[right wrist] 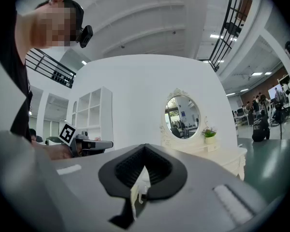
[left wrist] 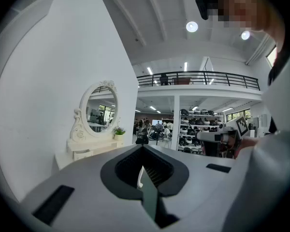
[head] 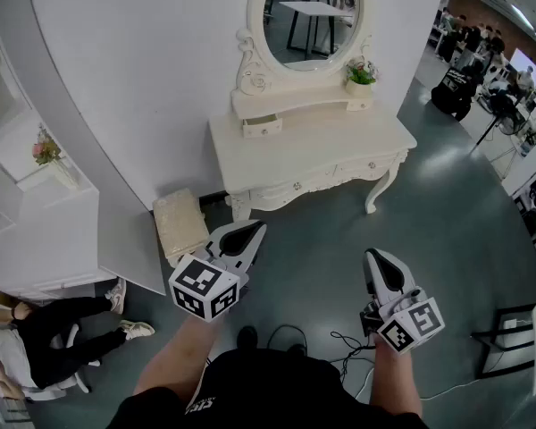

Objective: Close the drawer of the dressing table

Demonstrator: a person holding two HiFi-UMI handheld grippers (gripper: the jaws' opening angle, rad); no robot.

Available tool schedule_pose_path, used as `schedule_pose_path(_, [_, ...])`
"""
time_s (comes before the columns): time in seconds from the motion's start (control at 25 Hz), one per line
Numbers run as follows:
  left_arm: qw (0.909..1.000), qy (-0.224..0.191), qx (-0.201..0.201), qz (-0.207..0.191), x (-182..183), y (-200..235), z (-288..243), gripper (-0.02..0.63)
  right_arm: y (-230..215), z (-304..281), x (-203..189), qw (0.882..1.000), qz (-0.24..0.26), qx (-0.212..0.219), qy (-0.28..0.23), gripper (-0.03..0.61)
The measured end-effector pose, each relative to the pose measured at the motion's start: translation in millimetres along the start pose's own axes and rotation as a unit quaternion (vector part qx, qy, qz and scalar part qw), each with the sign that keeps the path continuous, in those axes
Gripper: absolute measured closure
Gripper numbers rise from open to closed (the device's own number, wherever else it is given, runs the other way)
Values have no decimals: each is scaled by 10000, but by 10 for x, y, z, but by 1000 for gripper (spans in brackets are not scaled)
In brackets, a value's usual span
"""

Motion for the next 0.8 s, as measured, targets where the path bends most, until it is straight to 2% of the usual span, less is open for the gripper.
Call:
schedule_pose_path(0.24, [9999, -139, -50, -75, 18, 51, 51, 611, 35, -32, -97, 9999, -15, -46, 100, 571])
schedule_pose_path(0.44, [9999, -131, 64, -57, -65, 253, 174, 611, 70, -88, -249, 9995, -89, -213, 214, 571])
schedule_pose_path(0.64, [9998, -72, 118, -121, -115, 606, 290, 611, 405, -403, -194, 9996, 176, 70, 211, 569])
schedule_pose_path(0.8, [9998, -70, 15, -176, -125, 799, 383, 609, 606, -644, -156, 9998, 118, 79, 150, 569])
Point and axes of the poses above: the fingertips, and each gripper's own axes: z backward along the fingers, y to its left, x out of its top, the point moved 4 cm from there along z, backward along the fingers, and after that the axes turned 2 degrees about -z, right-handed, at the moved point
